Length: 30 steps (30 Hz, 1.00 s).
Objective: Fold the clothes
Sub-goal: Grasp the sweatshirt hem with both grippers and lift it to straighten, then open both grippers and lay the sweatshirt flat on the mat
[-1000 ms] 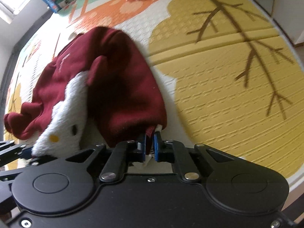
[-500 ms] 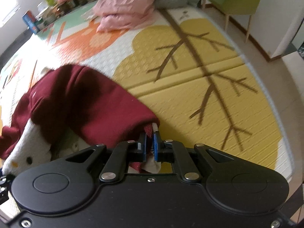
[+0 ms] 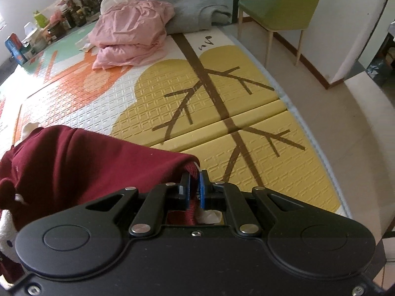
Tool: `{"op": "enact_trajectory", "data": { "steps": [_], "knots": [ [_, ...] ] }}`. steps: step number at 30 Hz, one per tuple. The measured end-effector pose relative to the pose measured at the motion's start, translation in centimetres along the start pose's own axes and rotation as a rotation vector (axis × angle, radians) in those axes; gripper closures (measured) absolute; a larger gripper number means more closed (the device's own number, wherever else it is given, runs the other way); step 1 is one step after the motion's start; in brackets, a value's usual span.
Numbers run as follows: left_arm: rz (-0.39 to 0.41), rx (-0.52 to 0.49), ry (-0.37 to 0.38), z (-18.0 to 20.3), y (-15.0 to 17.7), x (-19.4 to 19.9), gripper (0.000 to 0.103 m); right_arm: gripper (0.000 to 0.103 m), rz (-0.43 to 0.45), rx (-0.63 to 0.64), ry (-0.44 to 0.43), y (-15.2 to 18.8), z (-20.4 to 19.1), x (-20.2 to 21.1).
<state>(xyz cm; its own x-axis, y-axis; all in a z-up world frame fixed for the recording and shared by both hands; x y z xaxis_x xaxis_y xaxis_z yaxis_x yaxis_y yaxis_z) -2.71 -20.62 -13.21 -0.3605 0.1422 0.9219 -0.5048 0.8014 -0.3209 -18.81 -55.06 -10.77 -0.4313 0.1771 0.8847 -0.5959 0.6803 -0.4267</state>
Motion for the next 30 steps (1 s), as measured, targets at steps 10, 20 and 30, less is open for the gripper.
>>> {"op": "enact_trajectory", "data": {
  "steps": [10, 20, 30],
  "knots": [
    [-0.039, -0.007, -0.018, -0.5, -0.3, -2.3, 0.047, 0.093, -0.019, -0.037, 0.013, 0.2, 0.4, -1.6],
    [-0.035, 0.001, -0.033, -0.9, -0.7, -1.4, 0.036, 0.080, 0.030, -0.026, 0.001, -0.2, -0.7, 0.3],
    [0.032, -0.024, -0.015, -0.4, -1.4, 1.7, 0.036, 0.077, 0.069, 0.056, -0.136, -0.1, -5.6, 4.1]
  ]
}}
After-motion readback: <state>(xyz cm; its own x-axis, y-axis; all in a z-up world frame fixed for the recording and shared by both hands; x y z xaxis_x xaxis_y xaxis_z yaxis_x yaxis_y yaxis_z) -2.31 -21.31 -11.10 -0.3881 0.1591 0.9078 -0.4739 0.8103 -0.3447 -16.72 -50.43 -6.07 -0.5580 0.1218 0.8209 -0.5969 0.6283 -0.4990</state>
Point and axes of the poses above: each gripper's, at about its wrist camera, not at the fingertips, and x roughly against the way its jaws point, z to its right, y to its underside, the point moved 4 cm from there along -x, roughly the way its jaws point, and after that the axes turned 8 degrees about -y, right-handed, at the moved point
